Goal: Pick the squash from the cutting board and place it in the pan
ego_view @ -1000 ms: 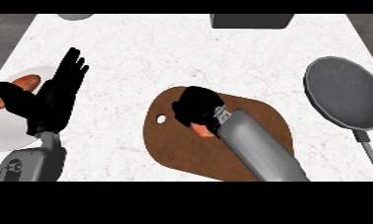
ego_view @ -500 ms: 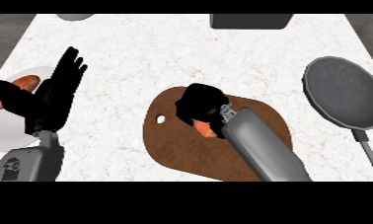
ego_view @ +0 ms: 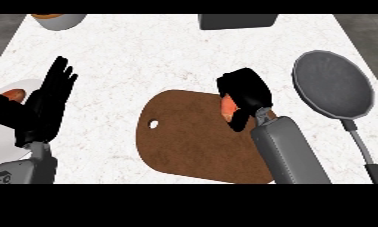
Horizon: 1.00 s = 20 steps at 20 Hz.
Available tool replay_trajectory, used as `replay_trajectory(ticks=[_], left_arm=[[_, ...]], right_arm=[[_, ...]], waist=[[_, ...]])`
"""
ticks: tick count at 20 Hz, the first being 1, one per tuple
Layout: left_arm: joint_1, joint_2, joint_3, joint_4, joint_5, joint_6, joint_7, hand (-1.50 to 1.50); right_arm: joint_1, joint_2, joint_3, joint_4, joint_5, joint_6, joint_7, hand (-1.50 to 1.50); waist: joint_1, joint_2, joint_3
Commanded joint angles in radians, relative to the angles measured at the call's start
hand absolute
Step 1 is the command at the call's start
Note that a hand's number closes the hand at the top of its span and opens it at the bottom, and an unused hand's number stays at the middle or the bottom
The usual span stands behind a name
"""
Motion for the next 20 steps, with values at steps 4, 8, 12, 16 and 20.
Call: replay_trajectory(ticks=[4, 8, 12, 16, 20], left_arm=[[-0.017, 0.009, 0.011, -0.019, 0.023, -0.008, 0.035, 0.0], [-0.023, -0.005, -0.032, -0.055, -0.029, 0.023, 0.057, 0.0], [-0.031, -0.005, -0.016, -0.014, 0.003, -0.024, 0.017, 0.0], [-0.023, -0.016, -0.026, -0.017, -0.009, -0.024, 0.008, 0.0], [-0.043, -0.02, -0.027, -0.03, -0.007, -0.015, 0.044, 0.0]], right_arm=[[0.056, 0.017, -0.011, -0.418, 0.122, 0.003, 0.325, 1.5], [0.034, 0.017, -0.002, -0.704, 0.128, 0.24, 0.401, 1.5], [0.04, 0.017, 0.006, -0.837, 0.1, 0.366, 0.516, 1.5], [-0.047, 0.001, -0.19, -0.794, 0.051, 0.34, 0.485, 1.5], [0.011, -0.101, -0.386, -0.796, -0.048, 0.259, 0.39, 1.5]], waist=[[0.014, 0.001, 0.0], [0.037, 0.009, 0.0], [0.063, 0.021, 0.0], [0.072, 0.023, 0.001], [0.069, 0.024, 0.001]])
